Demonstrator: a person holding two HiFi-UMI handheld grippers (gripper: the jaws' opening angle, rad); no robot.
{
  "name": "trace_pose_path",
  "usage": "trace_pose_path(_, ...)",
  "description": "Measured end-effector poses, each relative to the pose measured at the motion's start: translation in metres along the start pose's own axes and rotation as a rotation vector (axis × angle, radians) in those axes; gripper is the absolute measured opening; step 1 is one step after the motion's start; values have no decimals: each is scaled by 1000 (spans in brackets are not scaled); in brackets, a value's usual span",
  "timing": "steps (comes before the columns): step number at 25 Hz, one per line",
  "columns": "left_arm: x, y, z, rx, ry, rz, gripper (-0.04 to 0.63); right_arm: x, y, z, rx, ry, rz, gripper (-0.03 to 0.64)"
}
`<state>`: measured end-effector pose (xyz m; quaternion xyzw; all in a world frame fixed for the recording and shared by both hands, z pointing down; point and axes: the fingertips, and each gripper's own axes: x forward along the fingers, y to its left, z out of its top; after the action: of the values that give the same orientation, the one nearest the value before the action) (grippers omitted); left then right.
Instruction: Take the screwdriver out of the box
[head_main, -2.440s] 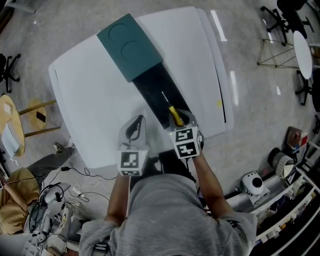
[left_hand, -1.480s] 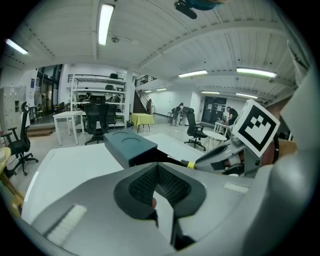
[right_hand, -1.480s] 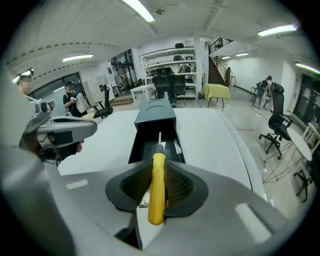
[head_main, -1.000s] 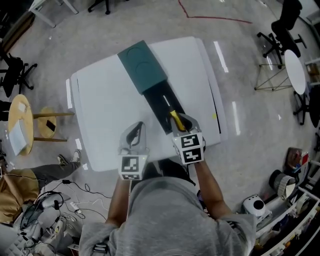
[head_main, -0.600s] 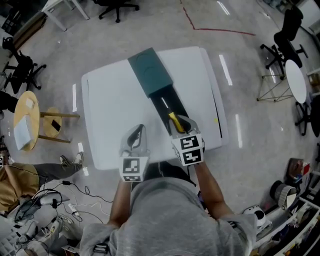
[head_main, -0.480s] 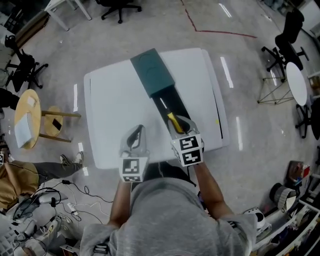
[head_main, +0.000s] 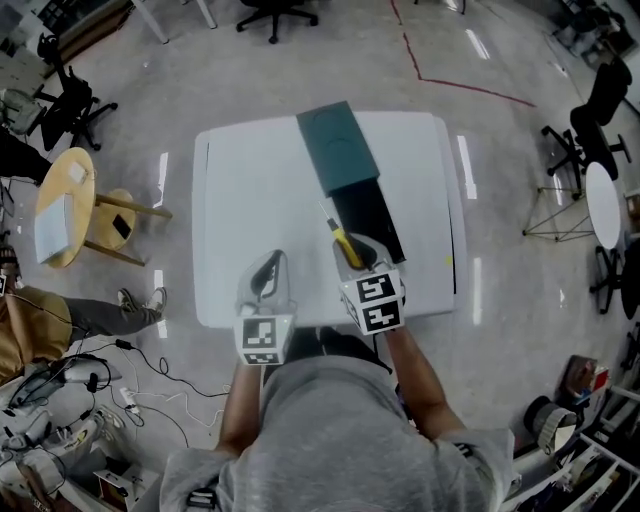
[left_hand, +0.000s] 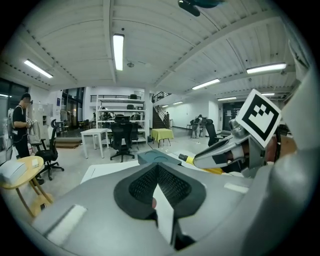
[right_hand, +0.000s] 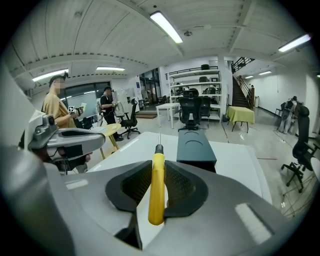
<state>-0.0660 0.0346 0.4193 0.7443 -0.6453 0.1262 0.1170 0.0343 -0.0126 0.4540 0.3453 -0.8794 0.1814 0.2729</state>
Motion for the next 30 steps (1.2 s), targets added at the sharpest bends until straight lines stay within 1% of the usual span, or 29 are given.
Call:
trace_pose_path(8, -8, 47, -1, -25, -4, 78, 12, 37, 35, 24, -63, 11, 70, 80)
trace_pose_path(16, -7, 90, -4, -58, 0, 136, 12, 74, 58, 41, -86, 40, 121, 78)
trace_pose_path(22, 4, 117, -9, -84, 18, 155, 12, 104, 65, 49, -95, 70, 143, 78)
trace_pose_path(30, 27, 150, -24, -113, 59, 150, 12, 151, 70, 54, -82, 116, 149, 78)
